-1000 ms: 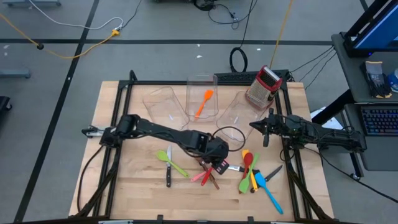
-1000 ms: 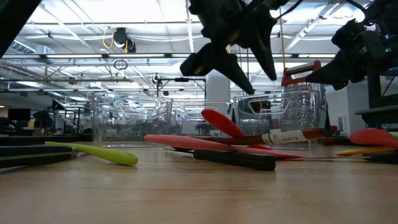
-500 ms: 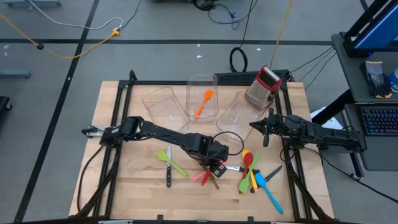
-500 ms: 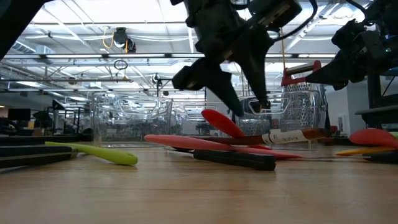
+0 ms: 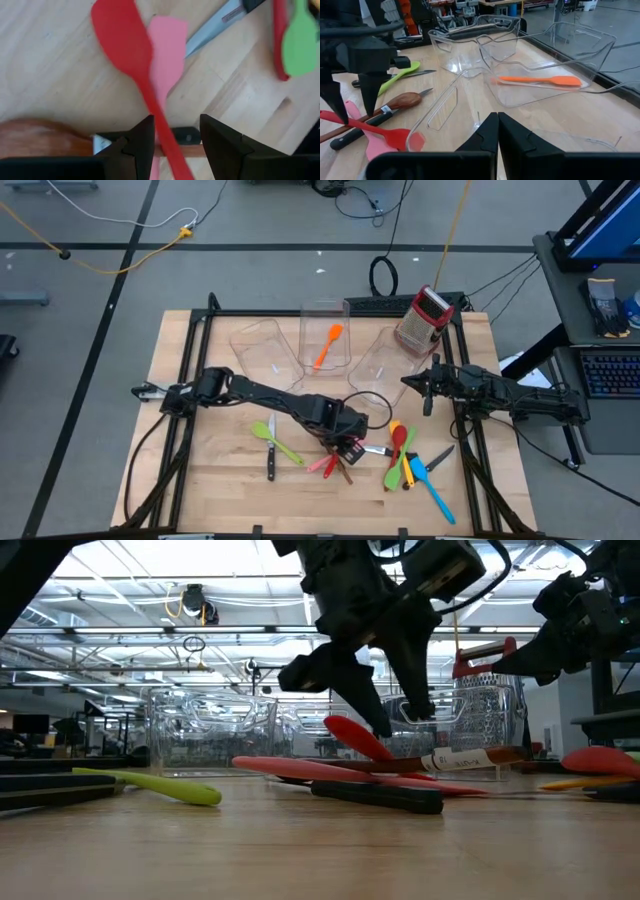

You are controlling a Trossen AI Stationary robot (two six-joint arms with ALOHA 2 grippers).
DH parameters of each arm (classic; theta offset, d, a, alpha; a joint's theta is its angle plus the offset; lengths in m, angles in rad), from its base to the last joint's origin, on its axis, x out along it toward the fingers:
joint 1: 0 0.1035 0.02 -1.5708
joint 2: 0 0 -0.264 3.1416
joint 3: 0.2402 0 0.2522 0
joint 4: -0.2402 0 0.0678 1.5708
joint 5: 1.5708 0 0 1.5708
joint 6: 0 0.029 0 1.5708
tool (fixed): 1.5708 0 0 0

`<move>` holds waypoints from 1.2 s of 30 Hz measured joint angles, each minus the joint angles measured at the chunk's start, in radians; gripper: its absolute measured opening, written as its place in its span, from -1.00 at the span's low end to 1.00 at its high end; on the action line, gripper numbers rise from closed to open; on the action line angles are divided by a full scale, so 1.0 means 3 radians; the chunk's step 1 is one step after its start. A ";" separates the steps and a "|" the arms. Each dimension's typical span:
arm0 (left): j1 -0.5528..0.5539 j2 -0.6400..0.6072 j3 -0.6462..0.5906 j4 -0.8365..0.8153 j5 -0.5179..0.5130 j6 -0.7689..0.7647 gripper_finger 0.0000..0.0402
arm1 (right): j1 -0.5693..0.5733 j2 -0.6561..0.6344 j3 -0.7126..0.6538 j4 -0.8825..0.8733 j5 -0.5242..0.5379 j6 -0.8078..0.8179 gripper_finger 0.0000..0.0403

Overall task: Pick & Place Kitchen Items
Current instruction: Put the red spatula in the middle bin

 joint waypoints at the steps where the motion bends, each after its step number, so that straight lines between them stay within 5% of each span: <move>1: 0.0000 0.0000 -0.0002 -0.0017 0.0000 -0.0003 -0.21 | 0.0000 0.0000 0.0000 -0.0001 0.0000 -0.0001 -0.98; 7: 0.0005 0.0003 -0.0004 -0.0004 -0.0008 -0.0051 -0.14 | 0.0000 0.0000 0.0000 -0.0001 0.0000 0.0000 -0.98; 17: 0.0005 0.0019 -0.0004 -0.0001 -0.0168 -0.0009 0.31 | 0.0000 0.0000 0.0000 -0.0001 0.0000 0.0000 -0.98; 36: 0.0044 0.0221 -0.0007 0.0033 -0.0180 0.0135 0.11 | 0.0000 0.0000 0.0000 -0.0002 0.0000 0.0002 -0.98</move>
